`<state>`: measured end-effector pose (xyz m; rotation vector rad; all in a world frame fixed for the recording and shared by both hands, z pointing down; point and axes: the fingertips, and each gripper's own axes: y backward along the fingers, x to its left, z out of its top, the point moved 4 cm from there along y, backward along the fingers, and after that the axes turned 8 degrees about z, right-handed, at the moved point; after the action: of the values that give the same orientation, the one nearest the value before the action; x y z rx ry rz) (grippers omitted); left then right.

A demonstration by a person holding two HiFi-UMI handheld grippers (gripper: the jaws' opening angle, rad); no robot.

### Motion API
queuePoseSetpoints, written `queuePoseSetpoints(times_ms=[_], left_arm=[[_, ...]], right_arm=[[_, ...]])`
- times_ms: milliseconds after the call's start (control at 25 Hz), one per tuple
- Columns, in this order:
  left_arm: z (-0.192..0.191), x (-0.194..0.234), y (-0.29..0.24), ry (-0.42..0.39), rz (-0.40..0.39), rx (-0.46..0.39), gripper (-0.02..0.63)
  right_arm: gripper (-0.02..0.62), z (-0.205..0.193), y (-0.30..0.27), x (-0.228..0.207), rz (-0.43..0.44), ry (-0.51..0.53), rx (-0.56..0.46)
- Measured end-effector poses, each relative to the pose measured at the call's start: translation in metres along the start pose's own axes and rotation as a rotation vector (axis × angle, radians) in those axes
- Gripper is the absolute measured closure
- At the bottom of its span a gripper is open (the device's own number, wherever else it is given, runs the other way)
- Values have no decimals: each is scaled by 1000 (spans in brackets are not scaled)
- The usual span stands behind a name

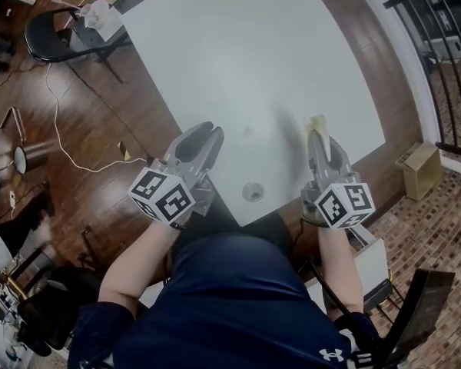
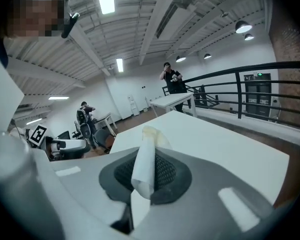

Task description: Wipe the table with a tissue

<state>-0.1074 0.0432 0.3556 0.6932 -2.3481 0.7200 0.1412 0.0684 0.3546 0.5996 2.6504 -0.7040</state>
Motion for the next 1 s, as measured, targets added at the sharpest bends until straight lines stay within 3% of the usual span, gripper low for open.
queuePoseSetpoints(times_ms=[520, 1000], left_arm=[[-6, -72, 11, -61, -113, 33, 495], [-9, -96, 11, -85, -186, 48, 495]], right_arm=[[583, 18, 42, 46, 24, 26, -111], [583, 41, 58, 57, 15, 87, -163]])
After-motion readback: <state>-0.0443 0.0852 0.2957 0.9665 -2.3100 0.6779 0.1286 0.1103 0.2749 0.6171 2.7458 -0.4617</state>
